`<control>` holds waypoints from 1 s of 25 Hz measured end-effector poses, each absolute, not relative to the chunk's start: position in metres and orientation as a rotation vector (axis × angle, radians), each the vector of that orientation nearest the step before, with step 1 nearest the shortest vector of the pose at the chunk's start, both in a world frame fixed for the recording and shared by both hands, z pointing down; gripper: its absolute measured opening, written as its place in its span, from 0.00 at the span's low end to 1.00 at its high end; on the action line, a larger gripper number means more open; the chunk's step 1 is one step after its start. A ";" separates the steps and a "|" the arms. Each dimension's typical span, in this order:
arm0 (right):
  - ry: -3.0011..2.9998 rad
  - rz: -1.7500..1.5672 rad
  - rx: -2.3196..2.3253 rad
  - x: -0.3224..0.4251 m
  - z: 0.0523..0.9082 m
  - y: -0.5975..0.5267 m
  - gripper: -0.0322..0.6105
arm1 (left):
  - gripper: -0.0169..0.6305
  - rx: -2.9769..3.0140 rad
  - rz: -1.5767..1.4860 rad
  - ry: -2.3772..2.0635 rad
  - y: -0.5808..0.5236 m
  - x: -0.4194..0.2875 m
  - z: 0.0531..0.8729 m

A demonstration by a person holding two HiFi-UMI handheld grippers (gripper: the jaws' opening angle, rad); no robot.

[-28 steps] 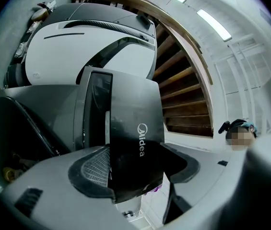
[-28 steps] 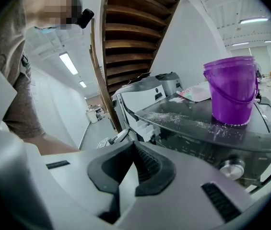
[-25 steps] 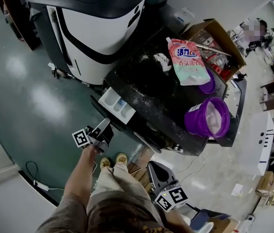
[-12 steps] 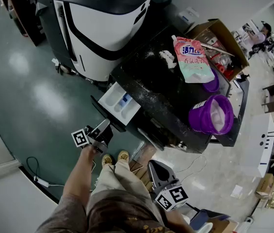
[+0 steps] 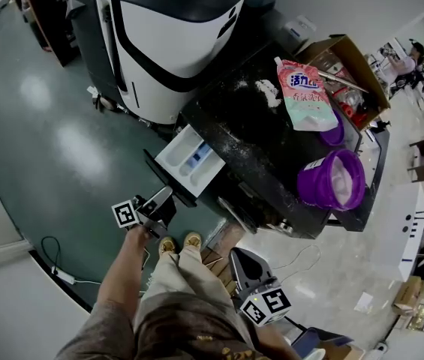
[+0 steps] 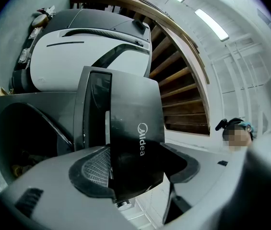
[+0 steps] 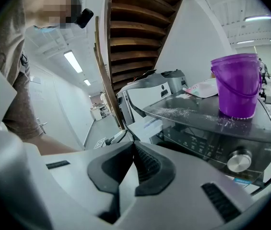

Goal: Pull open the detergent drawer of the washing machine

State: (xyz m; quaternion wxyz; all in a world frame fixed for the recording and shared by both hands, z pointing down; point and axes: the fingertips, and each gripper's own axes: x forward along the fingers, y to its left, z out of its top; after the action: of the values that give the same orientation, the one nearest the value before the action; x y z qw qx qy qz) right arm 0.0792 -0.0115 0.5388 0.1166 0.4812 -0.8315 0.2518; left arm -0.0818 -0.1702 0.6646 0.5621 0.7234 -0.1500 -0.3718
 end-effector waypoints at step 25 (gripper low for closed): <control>-2.429 0.745 1.388 0.085 0.544 -0.020 0.05 | 0.52 1.706 -0.896 -0.376 -0.163 -0.086 0.670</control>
State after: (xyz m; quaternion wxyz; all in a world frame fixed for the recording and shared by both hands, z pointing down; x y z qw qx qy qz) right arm 0.0850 -0.0204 0.5437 0.1232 0.4757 -0.8326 0.2554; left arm -0.0860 -0.1634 0.6701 0.5556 0.7226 -0.1592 -0.3792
